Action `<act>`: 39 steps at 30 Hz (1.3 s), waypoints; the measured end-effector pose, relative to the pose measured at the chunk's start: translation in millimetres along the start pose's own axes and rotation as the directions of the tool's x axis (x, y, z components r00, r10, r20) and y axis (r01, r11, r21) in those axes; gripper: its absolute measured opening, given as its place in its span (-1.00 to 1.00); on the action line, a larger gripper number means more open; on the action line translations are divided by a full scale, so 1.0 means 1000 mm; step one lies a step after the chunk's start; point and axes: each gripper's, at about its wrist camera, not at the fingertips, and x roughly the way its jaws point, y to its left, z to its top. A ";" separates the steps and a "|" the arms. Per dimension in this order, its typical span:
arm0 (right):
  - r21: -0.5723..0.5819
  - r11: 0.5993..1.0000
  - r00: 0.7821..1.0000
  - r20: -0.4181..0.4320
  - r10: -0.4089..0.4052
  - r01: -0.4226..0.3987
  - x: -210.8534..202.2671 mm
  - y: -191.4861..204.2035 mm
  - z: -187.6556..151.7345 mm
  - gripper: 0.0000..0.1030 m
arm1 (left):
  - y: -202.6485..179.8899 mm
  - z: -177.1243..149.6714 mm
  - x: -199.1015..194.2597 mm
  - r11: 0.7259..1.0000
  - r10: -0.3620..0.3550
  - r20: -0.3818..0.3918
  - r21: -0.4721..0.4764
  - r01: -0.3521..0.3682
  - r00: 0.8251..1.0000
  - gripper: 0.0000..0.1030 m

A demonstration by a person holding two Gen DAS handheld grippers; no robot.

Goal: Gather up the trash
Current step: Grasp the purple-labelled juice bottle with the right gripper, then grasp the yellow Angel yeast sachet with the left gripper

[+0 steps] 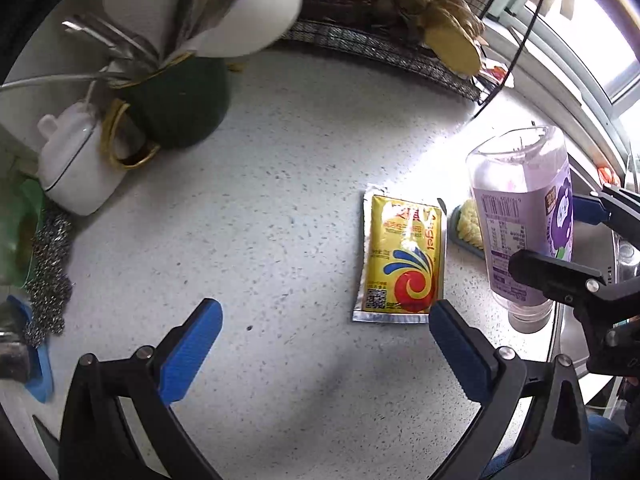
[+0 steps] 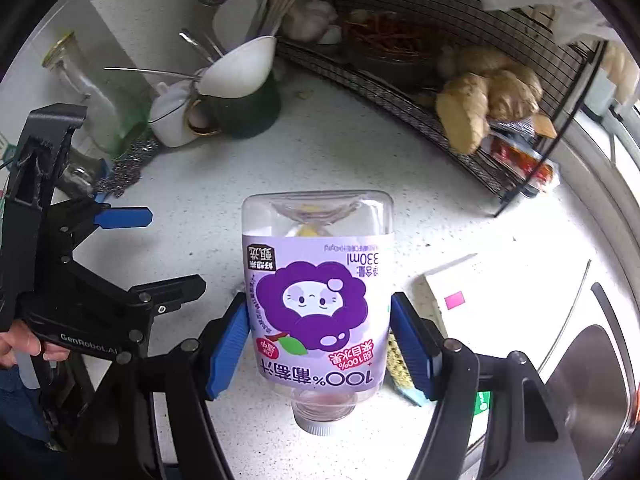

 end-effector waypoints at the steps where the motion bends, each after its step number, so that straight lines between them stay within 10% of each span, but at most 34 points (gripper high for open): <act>1: 0.017 1.000 1.000 -0.005 -0.007 0.007 0.001 -0.004 -0.001 0.30 | -0.005 0.002 0.006 1.000 -0.006 -0.013 0.021 0.007 1.000 0.99; 17: 0.095 0.993 0.997 -0.040 -0.064 0.068 0.023 -0.011 -0.002 0.30 | -0.078 0.045 0.079 0.986 0.015 -0.112 0.168 0.004 0.994 0.98; 26: 0.096 0.993 0.997 -0.037 -0.066 0.069 0.010 -0.015 -0.016 0.30 | -0.100 0.049 0.074 0.978 0.024 -0.095 0.207 -0.003 0.995 -0.04; 39: 0.033 0.997 0.997 0.028 -0.068 0.067 -0.020 0.002 -0.027 0.29 | -0.115 0.022 -0.006 0.989 0.008 0.006 0.151 -0.009 1.000 -0.10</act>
